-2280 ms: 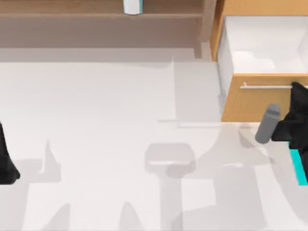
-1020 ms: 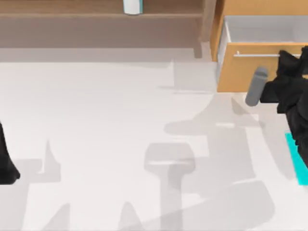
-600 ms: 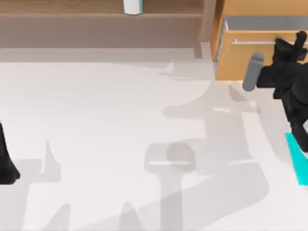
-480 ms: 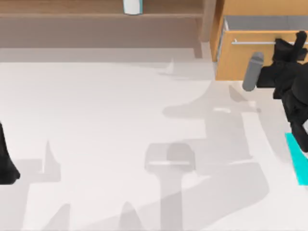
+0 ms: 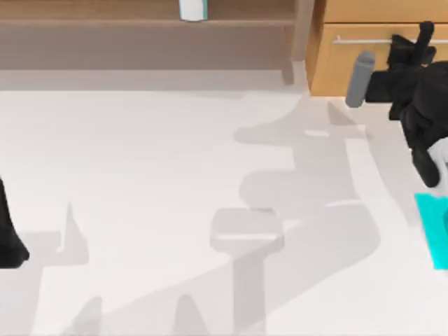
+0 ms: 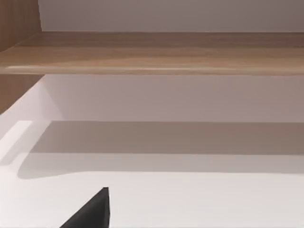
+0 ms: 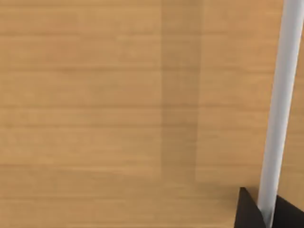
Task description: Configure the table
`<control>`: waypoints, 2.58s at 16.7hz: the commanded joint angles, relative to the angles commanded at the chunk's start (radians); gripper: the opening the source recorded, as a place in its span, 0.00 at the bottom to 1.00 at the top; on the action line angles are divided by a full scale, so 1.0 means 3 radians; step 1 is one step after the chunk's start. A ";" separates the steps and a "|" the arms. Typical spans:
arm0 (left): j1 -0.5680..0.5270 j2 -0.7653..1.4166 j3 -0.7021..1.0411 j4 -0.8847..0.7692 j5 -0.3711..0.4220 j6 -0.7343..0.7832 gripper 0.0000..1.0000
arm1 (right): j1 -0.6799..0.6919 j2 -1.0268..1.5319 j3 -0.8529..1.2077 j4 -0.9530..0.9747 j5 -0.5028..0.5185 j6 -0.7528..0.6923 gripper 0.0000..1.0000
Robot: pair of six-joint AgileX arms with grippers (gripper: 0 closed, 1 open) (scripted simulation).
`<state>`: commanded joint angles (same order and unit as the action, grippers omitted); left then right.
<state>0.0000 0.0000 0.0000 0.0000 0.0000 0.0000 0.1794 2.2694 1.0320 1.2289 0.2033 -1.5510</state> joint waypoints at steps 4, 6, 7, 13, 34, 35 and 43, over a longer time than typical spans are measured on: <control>0.0000 0.0000 0.0000 0.0000 0.0000 0.0000 1.00 | -0.0035 0.0106 0.0241 -0.0146 -0.0026 0.0000 0.00; 0.0000 0.0000 0.0000 0.0000 0.0000 0.0000 1.00 | -0.0035 0.0106 0.0241 -0.0146 -0.0026 0.0000 0.00; 0.0000 0.0000 0.0000 0.0000 0.0000 0.0000 1.00 | -0.0035 0.0106 0.0241 -0.0146 -0.0026 0.0000 0.00; 0.0000 0.0000 0.0000 0.0000 0.0000 0.0000 1.00 | -0.0035 0.0106 0.0241 -0.0146 -0.0026 0.0000 0.45; 0.0000 0.0000 0.0000 0.0000 0.0000 0.0000 1.00 | -0.0015 0.0018 -0.0006 -0.0099 0.0034 0.0040 1.00; 0.0000 0.0000 0.0000 0.0000 0.0000 0.0000 1.00 | -0.0009 -0.0012 -0.0065 -0.0071 0.0045 0.0044 1.00; 0.0000 0.0000 0.0000 0.0000 0.0000 0.0000 1.00 | 0.0067 -0.0133 -0.0474 0.0170 0.0050 0.0037 1.00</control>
<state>0.0000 0.0000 0.0000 0.0000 0.0000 0.0000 0.1996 2.2294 0.8899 1.2797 0.2183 -1.5398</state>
